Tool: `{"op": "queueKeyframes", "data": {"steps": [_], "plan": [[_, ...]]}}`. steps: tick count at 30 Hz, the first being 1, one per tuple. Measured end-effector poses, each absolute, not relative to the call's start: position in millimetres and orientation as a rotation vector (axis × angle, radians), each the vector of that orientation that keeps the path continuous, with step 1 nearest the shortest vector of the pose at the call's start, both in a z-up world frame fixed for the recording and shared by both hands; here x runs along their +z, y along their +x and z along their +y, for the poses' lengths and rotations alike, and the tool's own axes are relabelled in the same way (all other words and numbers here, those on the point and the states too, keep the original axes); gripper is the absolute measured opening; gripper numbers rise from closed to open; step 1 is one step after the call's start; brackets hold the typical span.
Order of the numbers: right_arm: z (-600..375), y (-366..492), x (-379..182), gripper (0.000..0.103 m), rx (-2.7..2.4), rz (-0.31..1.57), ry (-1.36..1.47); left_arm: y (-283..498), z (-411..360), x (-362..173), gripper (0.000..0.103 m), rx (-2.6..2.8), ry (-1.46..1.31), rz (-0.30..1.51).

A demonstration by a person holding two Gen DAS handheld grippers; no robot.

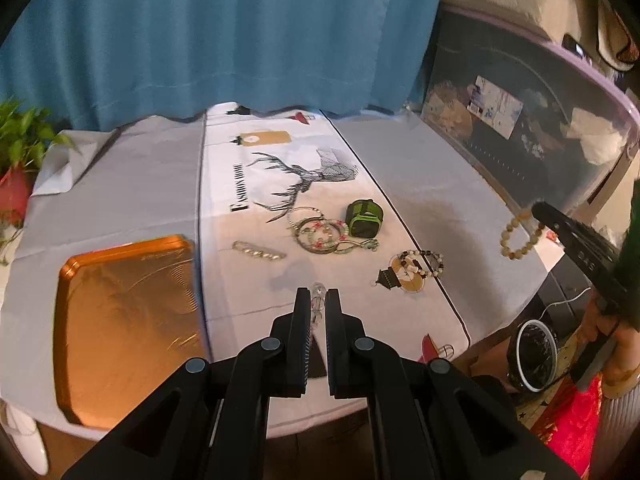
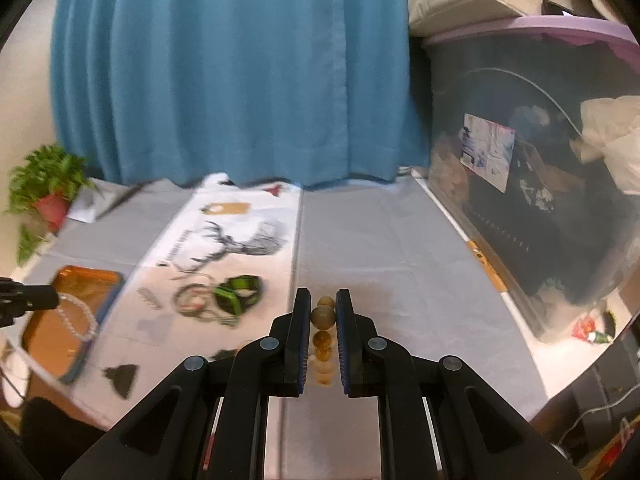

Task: Organize jewelry
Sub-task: 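Carry both held bracelets over the copper tray with both tools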

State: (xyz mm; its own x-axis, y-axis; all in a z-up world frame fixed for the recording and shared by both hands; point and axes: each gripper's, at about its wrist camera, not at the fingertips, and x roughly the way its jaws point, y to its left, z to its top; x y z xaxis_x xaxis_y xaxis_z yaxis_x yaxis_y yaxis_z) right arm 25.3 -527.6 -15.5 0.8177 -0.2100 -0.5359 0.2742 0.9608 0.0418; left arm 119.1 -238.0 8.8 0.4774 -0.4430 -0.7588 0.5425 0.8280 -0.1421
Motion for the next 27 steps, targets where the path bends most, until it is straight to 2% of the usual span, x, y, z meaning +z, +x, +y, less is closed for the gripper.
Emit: {"op": "queueKeyframes", "data": {"steps": [6,16,27], "plan": [[-507,-15,0,0.013,-0.192,0.523,0.185,97,-203,20,0.005,-0.574,0.092,0.861],[-454,-57,15,0.013,-0.137,0.532,0.12,52,-128,30,0.005,-0.505,0.051,0.833],[-358,-72,-12,0.013,0.005,0.622,0.003,19,-64,29,0.005,-0.397,0.02,0.794]]}}
